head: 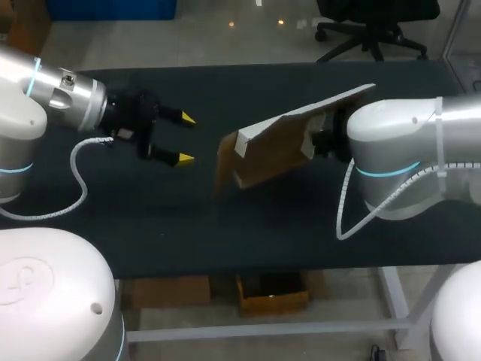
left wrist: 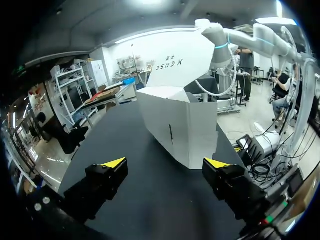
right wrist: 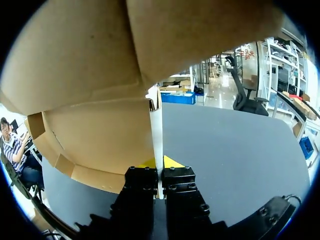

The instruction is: Assemble the packaging by folding the flat box into shape, placing the metal phone stand inside, and closing the box properly

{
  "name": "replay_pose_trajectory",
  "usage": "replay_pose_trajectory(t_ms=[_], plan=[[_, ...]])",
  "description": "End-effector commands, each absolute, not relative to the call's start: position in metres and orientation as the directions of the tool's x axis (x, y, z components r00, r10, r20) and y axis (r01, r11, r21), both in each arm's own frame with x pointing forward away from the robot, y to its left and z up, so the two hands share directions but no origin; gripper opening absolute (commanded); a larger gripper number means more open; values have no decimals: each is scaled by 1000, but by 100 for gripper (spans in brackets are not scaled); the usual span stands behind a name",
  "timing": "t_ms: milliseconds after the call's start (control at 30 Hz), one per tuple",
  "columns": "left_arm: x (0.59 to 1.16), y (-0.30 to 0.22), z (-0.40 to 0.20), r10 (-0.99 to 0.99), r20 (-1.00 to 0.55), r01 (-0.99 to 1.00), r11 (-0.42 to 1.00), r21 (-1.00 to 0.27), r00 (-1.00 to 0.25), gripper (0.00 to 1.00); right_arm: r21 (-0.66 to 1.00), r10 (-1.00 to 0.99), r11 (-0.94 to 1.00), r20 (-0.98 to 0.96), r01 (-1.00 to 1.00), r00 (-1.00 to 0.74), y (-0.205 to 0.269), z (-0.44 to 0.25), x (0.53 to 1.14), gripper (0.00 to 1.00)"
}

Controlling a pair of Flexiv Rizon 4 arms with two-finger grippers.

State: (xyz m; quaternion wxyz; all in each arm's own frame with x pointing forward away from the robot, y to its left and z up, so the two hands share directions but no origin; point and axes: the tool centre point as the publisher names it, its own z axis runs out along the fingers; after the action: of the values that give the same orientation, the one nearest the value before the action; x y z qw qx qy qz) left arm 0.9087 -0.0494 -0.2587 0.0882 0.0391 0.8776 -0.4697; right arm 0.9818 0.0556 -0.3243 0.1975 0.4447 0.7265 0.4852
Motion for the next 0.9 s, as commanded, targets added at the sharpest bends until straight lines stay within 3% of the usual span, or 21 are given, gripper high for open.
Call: replay_pose_trajectory(t_ms=[33,500,900], plan=[[905,-41,-258,-14,-196,155,558,-816,-981,100,774,758,249,219,583,-614,53,-321,989,0],[908,-18,-263,-7,-211,166,589,-791,-978,100,659,687,370,280,654,-671,62,-321,998,0],[909,-15,-262,-8,-202,157,598,-786,-979,100,669,627,367,335,646,-703,62,-323,998,0]])
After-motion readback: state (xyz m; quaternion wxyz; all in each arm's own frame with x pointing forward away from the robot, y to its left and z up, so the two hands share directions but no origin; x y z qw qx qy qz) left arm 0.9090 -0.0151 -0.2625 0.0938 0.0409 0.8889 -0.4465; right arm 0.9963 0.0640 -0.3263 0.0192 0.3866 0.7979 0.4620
